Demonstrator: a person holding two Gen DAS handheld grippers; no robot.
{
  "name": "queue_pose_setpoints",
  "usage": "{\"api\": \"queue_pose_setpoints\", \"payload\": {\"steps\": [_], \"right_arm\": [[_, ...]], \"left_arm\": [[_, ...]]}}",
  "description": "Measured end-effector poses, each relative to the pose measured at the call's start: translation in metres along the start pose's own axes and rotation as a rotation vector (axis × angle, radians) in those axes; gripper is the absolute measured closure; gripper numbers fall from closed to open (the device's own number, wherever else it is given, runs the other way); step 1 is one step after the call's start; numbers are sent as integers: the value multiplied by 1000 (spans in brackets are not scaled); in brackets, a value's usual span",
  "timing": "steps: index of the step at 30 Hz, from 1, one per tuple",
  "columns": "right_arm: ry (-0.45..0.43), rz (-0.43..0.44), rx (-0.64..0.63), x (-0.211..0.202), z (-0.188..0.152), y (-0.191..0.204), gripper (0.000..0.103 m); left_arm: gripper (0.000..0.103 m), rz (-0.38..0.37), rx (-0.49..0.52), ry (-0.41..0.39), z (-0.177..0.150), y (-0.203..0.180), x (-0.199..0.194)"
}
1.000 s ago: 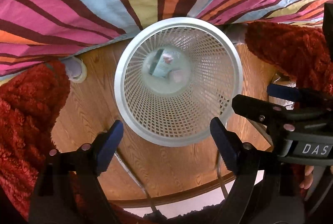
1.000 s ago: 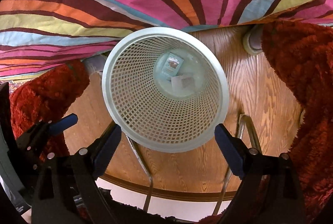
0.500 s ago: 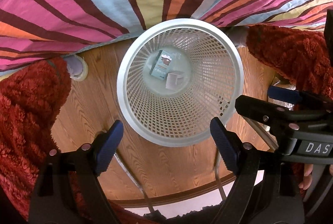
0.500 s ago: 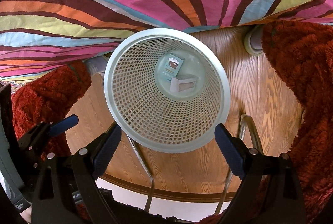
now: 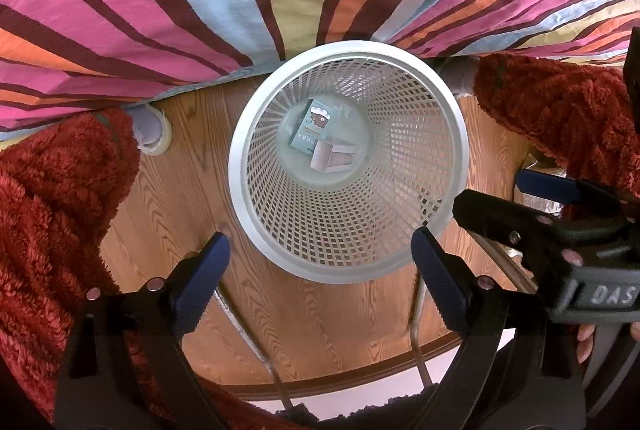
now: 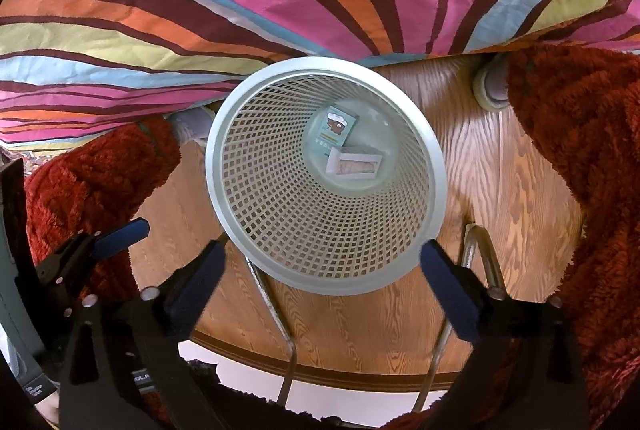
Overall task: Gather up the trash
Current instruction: 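Open both tools to drop the boxes into the wastebasket, then raise both tools back toward the remaining boxes on the bed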
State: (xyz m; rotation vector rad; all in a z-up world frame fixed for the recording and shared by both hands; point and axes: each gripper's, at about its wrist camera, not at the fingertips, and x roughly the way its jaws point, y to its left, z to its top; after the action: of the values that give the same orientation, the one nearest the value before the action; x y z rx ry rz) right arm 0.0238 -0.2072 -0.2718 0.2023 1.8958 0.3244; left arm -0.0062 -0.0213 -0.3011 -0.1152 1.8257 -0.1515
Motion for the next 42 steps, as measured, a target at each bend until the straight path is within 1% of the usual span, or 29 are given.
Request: {"api": "queue_pose_setpoints", "payload": {"steps": [14, 17, 22, 24, 30, 33, 37, 40, 41, 42], "right_arm": [[-48, 6, -49, -7, -2, 8, 8], [-73, 19, -65, -12, -2, 11, 8], [-146, 36, -79, -25, -5, 12, 8], [-195, 45, -90, -35, -7, 13, 8], [-408, 87, -148, -84, -19, 21, 8], [-508, 103, -171, -109, -26, 21, 8], [-628, 124, -156, -144, -33, 18, 8], [-721, 113, -159, -171, -36, 16, 8], [-747, 117, -163, -179, -37, 15, 8], [-762, 120, -165, -183, -37, 15, 8]], "left_arm": [[14, -4, -11, -30, 0, 3, -7], [14, -4, -9, -48, -1, 2, -11], [14, -5, -19, -72, -1, 5, -16], [14, -4, -22, -104, -3, 6, -23], [14, -4, -30, -244, -9, 10, -58], [14, 14, -42, -318, -12, 13, -80], [14, 31, -62, -452, -17, 20, -120], [14, 10, -91, -564, -20, 25, -153], [12, -7, -97, -609, -21, 27, -165], [9, -13, -99, -630, -21, 27, -172]]}}
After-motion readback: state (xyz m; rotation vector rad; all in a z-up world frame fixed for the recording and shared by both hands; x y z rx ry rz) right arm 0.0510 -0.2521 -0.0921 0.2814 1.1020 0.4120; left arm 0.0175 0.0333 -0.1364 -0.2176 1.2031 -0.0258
